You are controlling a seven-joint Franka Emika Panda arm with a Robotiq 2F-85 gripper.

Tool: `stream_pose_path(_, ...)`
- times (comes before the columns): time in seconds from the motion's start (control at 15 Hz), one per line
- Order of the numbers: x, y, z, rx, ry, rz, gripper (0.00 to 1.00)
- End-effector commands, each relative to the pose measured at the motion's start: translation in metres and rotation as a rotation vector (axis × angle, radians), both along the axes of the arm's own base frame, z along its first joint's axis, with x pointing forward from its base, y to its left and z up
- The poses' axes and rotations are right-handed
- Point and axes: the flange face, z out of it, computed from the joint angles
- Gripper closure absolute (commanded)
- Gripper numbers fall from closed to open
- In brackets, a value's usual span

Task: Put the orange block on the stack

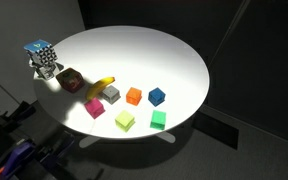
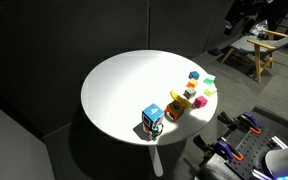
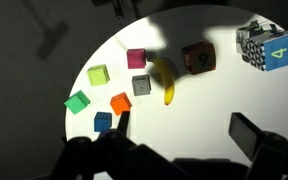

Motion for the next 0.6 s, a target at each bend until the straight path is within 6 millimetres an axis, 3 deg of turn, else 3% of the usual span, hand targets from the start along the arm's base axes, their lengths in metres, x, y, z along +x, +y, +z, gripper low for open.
stream_pose_path(0.0, 0.024, 0.003, -0.013, -0.063, 0.034, 0.019, 0.0)
stream_pose_path(0.53, 0.06, 0.012, -0.054, -0.103, 0.086, 0.112, 0.0)
